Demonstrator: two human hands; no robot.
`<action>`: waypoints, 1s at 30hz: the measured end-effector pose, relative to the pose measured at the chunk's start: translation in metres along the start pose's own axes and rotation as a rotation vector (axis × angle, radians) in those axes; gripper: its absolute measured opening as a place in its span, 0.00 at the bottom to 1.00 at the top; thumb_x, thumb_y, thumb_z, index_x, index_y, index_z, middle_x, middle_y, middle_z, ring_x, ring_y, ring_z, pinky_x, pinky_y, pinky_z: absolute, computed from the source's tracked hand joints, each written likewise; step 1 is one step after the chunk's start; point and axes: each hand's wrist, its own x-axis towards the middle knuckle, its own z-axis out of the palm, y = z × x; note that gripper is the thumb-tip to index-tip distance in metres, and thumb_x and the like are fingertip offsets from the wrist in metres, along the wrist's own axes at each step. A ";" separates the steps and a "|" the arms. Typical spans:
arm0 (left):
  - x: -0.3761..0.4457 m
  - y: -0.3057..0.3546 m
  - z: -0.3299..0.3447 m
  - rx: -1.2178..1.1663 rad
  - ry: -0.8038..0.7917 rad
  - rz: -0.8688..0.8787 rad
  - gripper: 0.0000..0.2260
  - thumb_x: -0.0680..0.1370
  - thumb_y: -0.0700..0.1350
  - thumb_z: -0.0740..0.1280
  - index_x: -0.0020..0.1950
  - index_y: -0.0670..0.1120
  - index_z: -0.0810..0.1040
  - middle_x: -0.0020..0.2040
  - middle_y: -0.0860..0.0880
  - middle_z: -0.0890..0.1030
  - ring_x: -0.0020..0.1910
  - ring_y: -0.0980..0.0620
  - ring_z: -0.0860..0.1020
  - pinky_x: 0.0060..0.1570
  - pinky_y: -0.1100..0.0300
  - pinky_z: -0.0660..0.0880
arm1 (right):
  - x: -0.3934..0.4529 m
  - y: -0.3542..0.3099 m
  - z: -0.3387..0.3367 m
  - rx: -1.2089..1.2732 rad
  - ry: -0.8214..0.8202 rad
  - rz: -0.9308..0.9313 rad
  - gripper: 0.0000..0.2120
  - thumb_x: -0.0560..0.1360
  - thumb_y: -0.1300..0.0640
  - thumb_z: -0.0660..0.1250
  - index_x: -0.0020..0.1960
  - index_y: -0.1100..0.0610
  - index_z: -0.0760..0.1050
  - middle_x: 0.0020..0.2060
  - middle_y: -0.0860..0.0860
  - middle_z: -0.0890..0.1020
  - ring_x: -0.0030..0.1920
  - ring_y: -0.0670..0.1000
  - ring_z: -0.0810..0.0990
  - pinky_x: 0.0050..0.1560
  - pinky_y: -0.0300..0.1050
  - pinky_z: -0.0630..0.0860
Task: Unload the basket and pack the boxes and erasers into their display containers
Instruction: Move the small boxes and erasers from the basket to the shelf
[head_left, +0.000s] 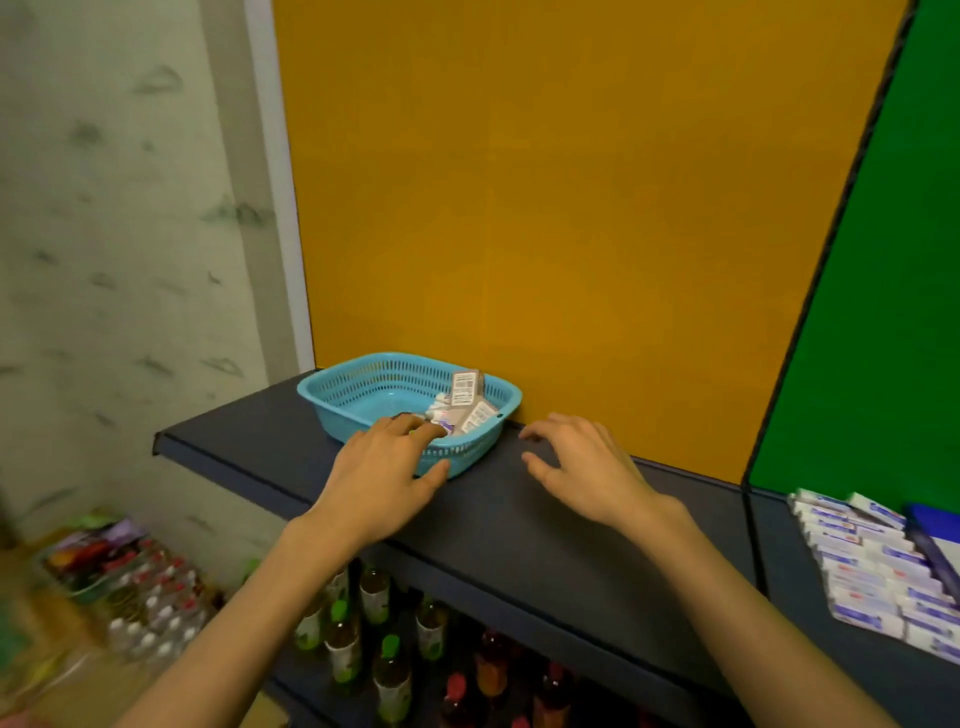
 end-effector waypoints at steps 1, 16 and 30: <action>-0.005 -0.016 -0.001 -0.010 0.002 -0.004 0.23 0.81 0.61 0.58 0.75 0.56 0.68 0.73 0.53 0.71 0.69 0.50 0.70 0.62 0.50 0.73 | 0.006 -0.013 0.003 0.000 -0.001 0.003 0.16 0.80 0.47 0.63 0.66 0.48 0.75 0.58 0.46 0.79 0.60 0.50 0.76 0.57 0.50 0.74; 0.027 -0.161 0.002 -0.196 0.046 0.012 0.20 0.81 0.60 0.60 0.72 0.57 0.70 0.69 0.56 0.73 0.68 0.54 0.70 0.58 0.51 0.77 | 0.103 -0.083 0.052 -0.053 -0.024 0.093 0.14 0.79 0.48 0.64 0.63 0.49 0.77 0.60 0.47 0.80 0.57 0.49 0.78 0.47 0.44 0.73; 0.174 -0.227 0.045 -0.427 -0.425 0.229 0.11 0.78 0.53 0.71 0.59 0.54 0.81 0.54 0.56 0.82 0.52 0.59 0.79 0.54 0.54 0.78 | 0.200 -0.043 0.114 0.107 -0.079 0.169 0.09 0.77 0.48 0.68 0.56 0.46 0.79 0.56 0.43 0.81 0.52 0.46 0.80 0.51 0.51 0.81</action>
